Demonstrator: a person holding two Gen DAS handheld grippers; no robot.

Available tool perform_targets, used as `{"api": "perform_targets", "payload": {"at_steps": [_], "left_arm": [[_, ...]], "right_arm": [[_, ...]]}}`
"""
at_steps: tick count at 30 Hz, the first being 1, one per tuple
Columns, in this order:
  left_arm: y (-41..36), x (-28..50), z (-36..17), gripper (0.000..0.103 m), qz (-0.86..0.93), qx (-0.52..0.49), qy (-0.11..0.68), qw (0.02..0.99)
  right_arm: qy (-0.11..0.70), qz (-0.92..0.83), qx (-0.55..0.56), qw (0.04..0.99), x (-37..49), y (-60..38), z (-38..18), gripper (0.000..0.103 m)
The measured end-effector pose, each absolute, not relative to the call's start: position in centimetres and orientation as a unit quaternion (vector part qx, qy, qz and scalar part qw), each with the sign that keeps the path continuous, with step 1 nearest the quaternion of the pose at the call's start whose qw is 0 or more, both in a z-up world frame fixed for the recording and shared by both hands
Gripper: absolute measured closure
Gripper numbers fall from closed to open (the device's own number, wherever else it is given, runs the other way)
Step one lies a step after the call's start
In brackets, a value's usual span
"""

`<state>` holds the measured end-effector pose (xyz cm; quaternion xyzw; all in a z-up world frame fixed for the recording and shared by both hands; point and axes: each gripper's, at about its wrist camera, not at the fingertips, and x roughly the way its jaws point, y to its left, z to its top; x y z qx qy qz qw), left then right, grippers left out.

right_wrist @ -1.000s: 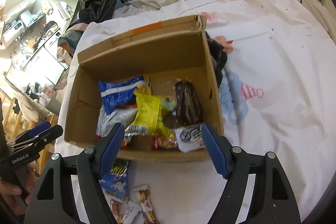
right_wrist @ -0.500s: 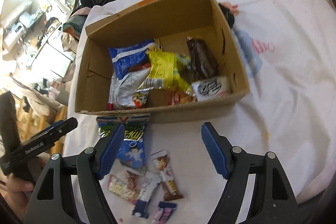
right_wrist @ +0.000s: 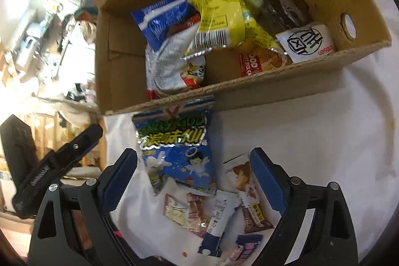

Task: Organize snacks
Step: 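Withdraw both grippers from the box toward the remaining snacks, then grasp the blue chip bag with the left gripper while the right gripper grasps the wafer bar, then carry the blue chip bag and wafer bar over the box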

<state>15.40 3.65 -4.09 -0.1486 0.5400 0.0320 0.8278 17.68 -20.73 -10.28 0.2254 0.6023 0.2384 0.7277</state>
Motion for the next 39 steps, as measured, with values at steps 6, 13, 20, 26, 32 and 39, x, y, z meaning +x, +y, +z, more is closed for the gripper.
{"api": "perform_targets", "payload": {"at_steps": [6,13,20,26,32,39], "left_arm": [[1.0,16.5,-7.3,0.023,-0.029,-0.164,0.599,0.784],[-2.5,17.8,-9.9,0.023,-0.060,-0.137,0.629,0.763],[-3.1,18.4,-11.4,0.040,-0.069,-0.169,0.637,0.749],[-3.3,17.8,-10.1,0.055,-0.068,-0.148,0.625,0.764],[-2.6,16.4,-8.2,0.055,-0.057,-0.157,0.610,0.774],[-1.1,15.1,-6.2,0.055,-0.054,-0.141,0.590,0.793]], "right_arm": [[0.651,0.186,0.128,0.725,15.7,-21.4,-11.6,0.019],[0.666,0.188,0.055,0.720,14.9,-18.9,-12.8,0.051],[0.664,0.189,0.063,0.721,15.3,-18.6,-13.0,0.085],[0.661,0.191,0.076,0.722,15.5,-18.7,-12.9,0.085],[0.651,0.193,0.087,0.729,15.6,-19.8,-12.1,0.085],[0.633,0.211,0.107,0.737,15.0,-21.2,-11.0,0.085]]}}
